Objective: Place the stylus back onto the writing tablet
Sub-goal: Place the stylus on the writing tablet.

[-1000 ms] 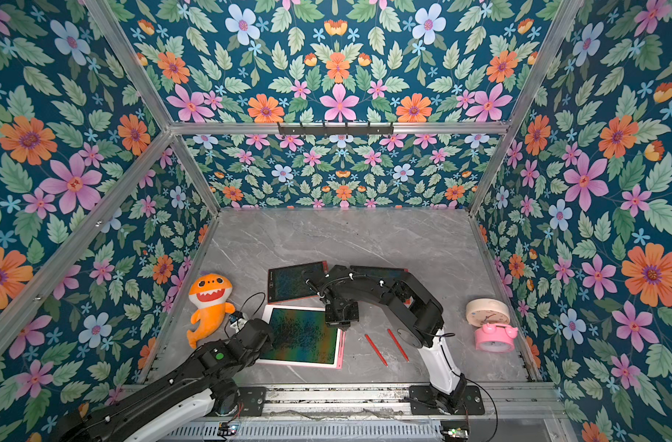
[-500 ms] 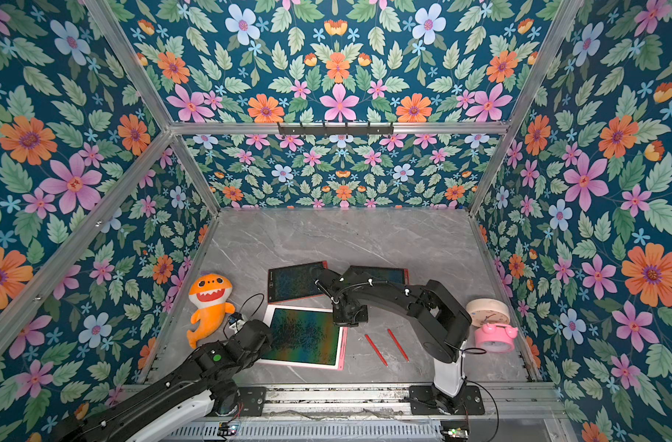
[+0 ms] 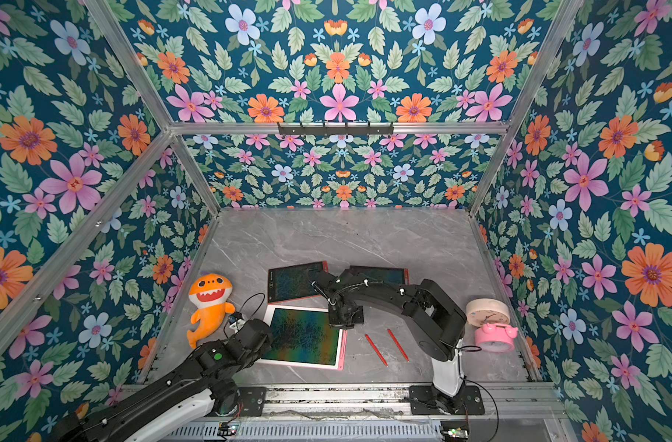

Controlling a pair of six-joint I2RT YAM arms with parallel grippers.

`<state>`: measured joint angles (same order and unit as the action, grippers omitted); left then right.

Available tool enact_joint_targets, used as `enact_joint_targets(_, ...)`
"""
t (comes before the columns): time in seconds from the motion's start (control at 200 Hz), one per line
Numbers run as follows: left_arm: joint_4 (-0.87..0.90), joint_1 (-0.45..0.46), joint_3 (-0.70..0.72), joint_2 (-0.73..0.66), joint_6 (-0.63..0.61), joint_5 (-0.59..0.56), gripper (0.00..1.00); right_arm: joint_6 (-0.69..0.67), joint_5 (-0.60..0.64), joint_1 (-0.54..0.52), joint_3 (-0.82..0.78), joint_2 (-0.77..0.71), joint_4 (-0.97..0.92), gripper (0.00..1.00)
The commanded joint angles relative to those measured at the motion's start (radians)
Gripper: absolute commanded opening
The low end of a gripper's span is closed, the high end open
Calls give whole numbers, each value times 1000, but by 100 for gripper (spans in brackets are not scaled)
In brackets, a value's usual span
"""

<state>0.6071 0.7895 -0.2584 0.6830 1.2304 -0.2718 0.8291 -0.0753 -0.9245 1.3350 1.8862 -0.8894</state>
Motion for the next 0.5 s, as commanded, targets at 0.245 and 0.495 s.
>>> enact_joint_targets(0.245,19,-1,2,2,-7,-16,0,-5,-15,-2,1,29,9,5)
enact_joint_targets(0.495,20,-1,2,3,-9,-12,0,-6,-21,-2,-3,58,24,5)
